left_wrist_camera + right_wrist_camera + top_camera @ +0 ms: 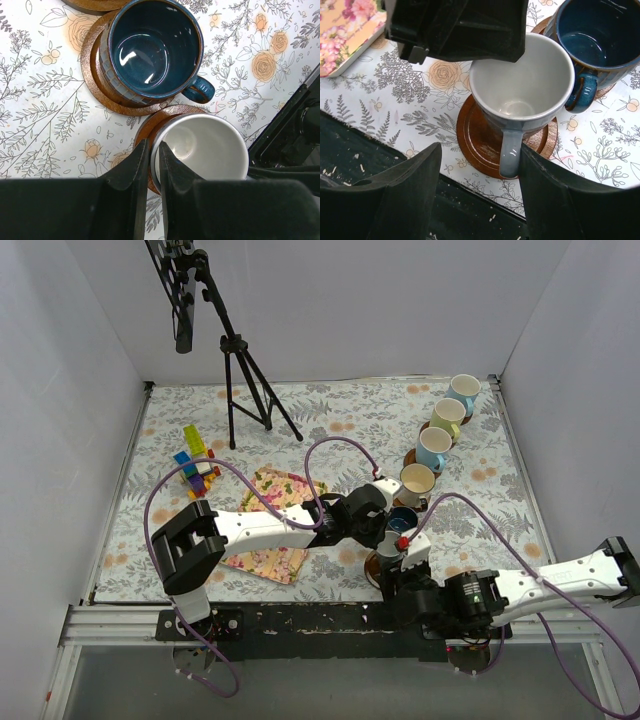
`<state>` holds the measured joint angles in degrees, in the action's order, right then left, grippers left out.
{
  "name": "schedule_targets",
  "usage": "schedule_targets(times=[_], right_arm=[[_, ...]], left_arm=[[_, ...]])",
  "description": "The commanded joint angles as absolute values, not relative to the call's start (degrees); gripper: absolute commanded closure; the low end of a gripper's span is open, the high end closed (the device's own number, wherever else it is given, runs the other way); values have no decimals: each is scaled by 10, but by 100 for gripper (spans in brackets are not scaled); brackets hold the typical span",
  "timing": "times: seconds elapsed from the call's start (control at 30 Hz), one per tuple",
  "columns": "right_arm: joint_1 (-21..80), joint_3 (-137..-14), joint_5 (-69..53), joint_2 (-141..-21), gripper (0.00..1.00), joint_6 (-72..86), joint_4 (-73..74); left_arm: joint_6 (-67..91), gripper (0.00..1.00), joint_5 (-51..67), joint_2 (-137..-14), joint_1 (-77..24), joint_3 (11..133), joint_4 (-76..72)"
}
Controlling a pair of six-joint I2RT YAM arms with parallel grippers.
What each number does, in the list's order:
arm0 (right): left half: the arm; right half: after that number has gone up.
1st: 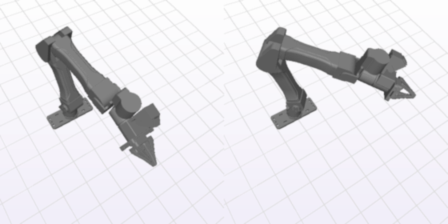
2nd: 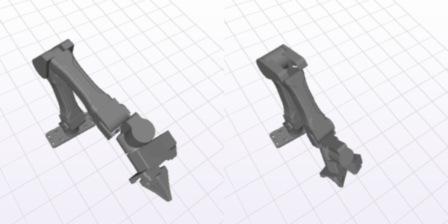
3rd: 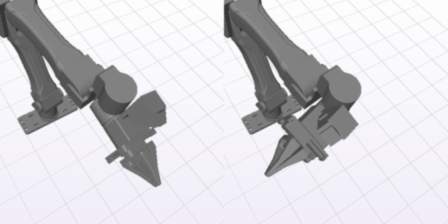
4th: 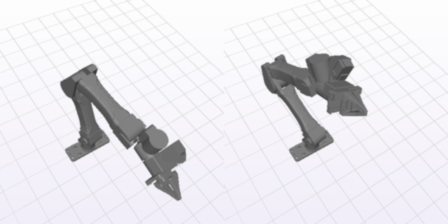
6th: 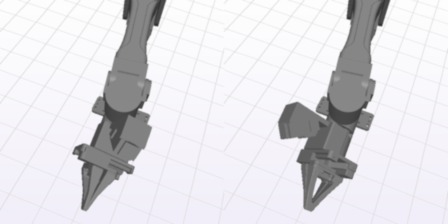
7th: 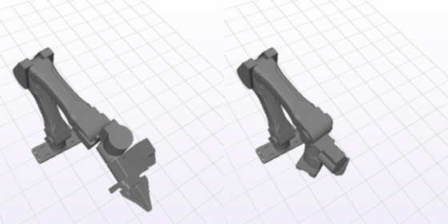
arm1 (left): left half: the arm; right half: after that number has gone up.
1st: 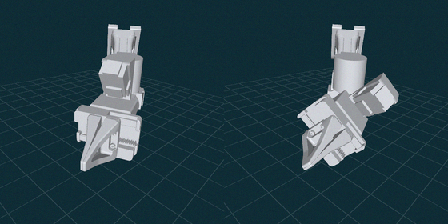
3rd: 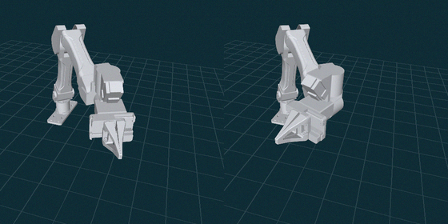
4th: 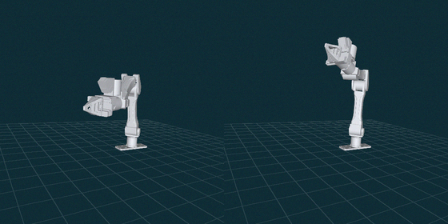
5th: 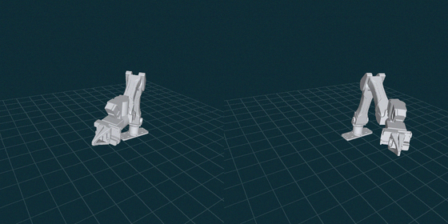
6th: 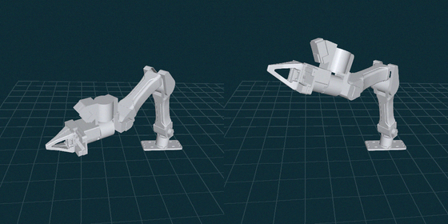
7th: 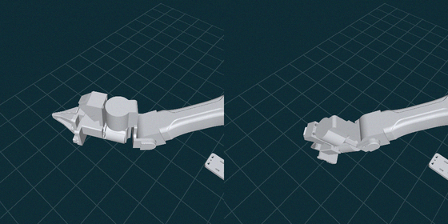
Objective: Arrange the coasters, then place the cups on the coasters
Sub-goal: Place the cup on the coaster.
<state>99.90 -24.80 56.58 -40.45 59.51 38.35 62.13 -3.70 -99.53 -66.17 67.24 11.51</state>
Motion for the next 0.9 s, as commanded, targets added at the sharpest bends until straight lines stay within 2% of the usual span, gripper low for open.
schedule_targets(times=[0.0,0.2,0.43,0.73,0.87], right_arm=[[1141,-285,540,-364,31,549,389],[1141,-314,517,-291,31,532,414],[1141,-358,571,-255,32,504,419],[1140,-475,781,-290,33,531,482],[1140,-529,861,-305,30,394,406]], left_arm=[[614,100,-49,-966,-667,674,124],[612,100,-48,-962,-669,673,124],[611,100,-52,-959,-671,673,124],[612,100,-69,-949,-677,664,120],[612,100,-75,-947,-680,664,119]])
